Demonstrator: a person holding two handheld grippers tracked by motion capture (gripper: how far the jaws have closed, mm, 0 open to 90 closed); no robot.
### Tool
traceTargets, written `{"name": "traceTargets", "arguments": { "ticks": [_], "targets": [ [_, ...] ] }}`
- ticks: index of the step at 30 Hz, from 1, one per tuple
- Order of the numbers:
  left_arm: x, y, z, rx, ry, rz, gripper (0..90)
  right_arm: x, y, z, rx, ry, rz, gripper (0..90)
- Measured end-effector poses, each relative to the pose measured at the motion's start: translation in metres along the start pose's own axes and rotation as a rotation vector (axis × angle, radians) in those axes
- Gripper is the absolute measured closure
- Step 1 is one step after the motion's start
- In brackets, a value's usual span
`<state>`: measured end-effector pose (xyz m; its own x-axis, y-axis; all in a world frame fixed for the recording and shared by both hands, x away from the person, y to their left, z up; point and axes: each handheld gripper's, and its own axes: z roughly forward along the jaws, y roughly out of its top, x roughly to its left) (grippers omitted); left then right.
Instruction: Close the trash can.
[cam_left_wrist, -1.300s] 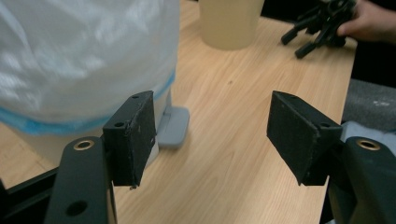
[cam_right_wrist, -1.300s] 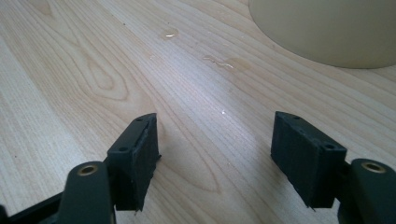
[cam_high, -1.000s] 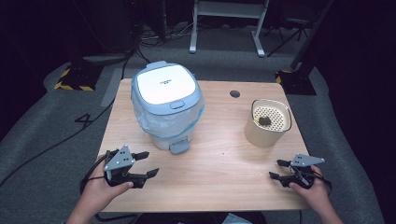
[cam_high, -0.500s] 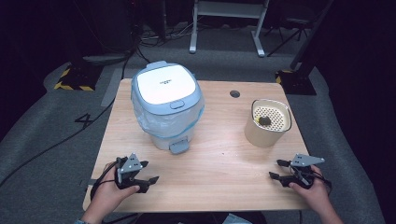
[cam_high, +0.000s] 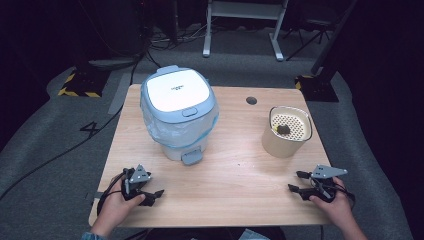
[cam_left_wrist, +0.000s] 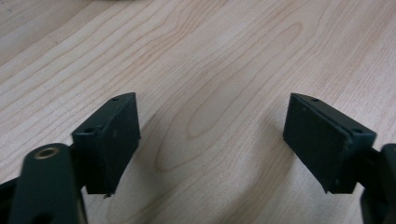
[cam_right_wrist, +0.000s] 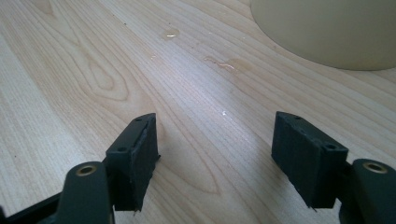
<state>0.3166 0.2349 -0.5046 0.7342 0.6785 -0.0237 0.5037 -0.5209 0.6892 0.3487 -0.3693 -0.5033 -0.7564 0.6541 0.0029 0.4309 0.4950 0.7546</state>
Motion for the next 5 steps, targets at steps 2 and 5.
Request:
{"name": "traceTargets", "arguments": {
  "ticks": [2, 5],
  "targets": [
    [0.0002, -0.0003, -0.0001, -0.001, 0.003, -0.005, 14.7, 0.0, 0.0, 0.0, 0.0, 0.0, 0.0, 31.8],
    [0.0005, -0.0002, -0.0001, 0.0, 0.011, -0.009, 14.6, 0.0001, 0.0, 0.0, 0.0, 0.0, -0.001, 31.4]
  ]
}}
